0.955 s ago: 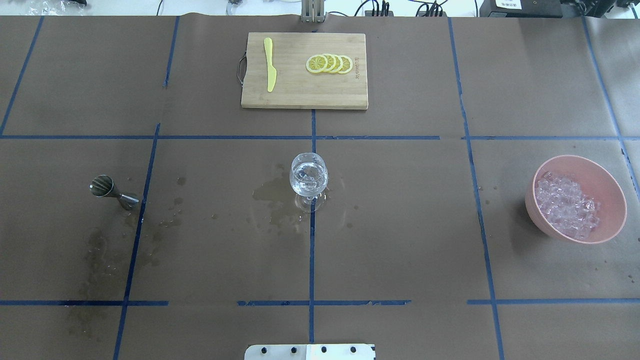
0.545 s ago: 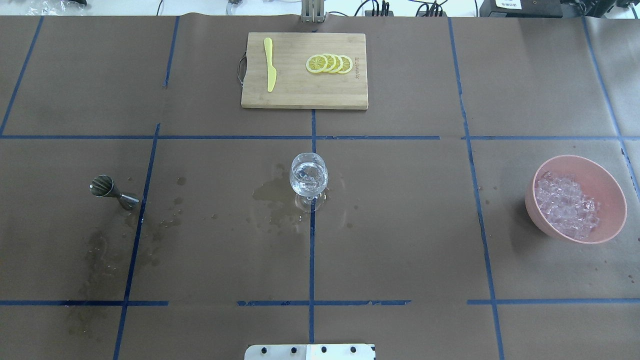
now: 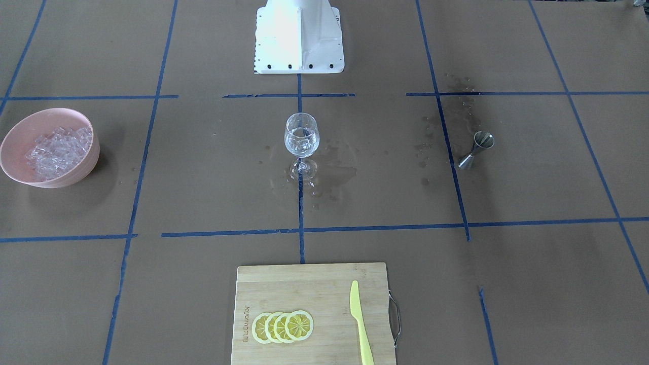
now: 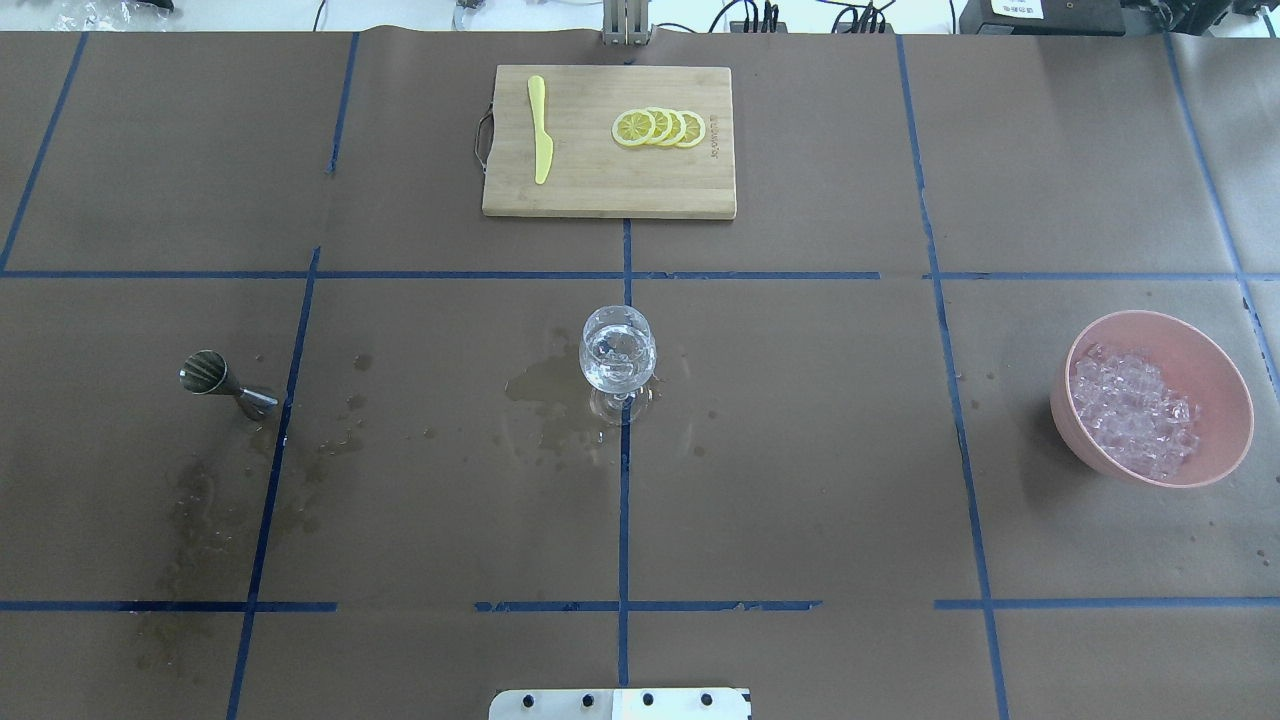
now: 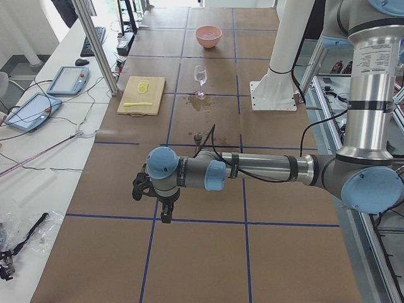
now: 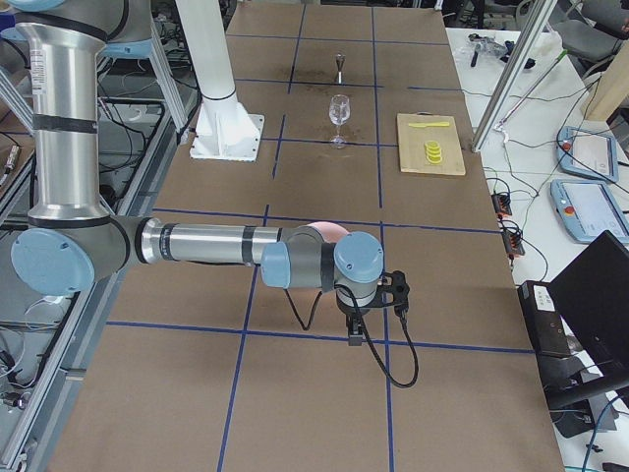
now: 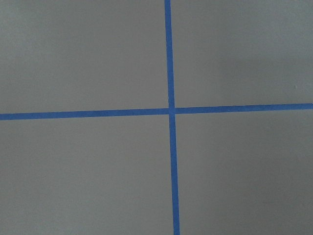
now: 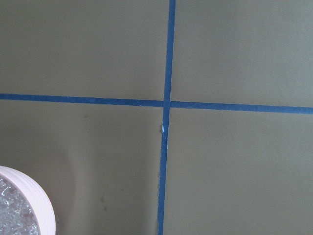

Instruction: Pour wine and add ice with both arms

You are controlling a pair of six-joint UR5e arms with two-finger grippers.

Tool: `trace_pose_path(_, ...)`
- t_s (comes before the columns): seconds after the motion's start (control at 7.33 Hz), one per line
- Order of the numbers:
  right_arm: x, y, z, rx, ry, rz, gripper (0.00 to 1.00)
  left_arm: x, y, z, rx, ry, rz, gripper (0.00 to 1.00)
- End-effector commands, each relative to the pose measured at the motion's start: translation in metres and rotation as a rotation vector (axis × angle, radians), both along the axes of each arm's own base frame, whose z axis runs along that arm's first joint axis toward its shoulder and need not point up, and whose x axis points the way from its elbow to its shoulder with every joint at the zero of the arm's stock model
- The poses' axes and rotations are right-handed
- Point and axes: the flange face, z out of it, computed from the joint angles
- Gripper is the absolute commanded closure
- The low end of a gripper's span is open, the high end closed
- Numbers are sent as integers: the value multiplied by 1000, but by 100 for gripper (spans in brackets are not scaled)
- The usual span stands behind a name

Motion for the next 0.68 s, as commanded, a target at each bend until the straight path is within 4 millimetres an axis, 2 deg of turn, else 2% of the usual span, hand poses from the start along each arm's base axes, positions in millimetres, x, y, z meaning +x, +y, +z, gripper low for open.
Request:
trace_pose_path(0.0, 0, -10, -13, 26, -1, 0, 0, 0, -3, -4, 7, 0, -1, 0)
trace_pose_path(0.27, 1, -18, -20, 39, 3, 1, 0, 0, -4, -6, 10, 0, -1, 0)
trace_pose_path(0.55, 1, -16, -16, -59, -6, 85, 0, 0, -3, -5, 9, 0, -1, 0)
